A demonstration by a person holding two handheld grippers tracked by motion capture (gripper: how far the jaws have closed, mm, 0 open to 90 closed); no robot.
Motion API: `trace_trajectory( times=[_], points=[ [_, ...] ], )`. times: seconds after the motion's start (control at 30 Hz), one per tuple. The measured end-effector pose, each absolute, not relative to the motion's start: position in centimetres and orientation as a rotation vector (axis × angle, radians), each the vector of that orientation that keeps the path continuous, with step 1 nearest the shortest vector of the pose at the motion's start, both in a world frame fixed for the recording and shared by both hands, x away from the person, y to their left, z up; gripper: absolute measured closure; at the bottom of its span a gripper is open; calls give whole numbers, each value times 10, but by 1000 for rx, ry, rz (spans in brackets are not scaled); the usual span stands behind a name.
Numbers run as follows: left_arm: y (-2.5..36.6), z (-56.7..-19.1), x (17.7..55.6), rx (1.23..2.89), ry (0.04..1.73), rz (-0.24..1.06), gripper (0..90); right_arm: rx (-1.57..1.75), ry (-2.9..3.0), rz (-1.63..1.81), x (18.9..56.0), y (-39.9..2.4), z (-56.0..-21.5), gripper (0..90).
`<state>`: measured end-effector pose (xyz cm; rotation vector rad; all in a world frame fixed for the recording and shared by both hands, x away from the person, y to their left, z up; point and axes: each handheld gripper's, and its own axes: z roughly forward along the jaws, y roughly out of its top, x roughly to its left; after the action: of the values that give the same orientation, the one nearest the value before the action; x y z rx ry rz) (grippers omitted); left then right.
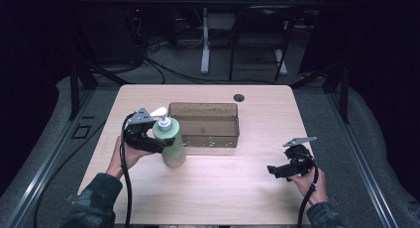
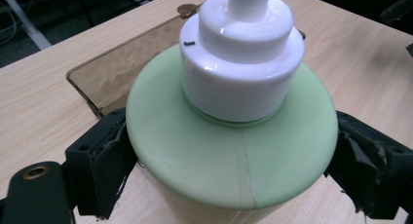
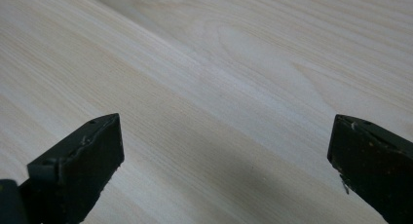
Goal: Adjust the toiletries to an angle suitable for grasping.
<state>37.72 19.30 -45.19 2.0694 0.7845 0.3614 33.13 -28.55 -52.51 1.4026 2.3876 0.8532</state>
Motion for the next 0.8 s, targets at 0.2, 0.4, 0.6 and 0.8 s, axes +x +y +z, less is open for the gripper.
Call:
trace_trajectory(
  times=[0.2,0.4,0.6,0.8],
  points=[
    [198,-448,377,2076,807,347,2,1401,2392,857,331,-287,-528,0],
    [205,-436,373,2112,784,320,1,1397,2418,847,332,-288,-531,0],
    [209,-418,374,2172,773,319,1,1356,2449,840,334,-290,-531,0],
    [210,-396,377,2233,754,299,1,1346,2442,872,334,-294,-529,0]
  ],
)
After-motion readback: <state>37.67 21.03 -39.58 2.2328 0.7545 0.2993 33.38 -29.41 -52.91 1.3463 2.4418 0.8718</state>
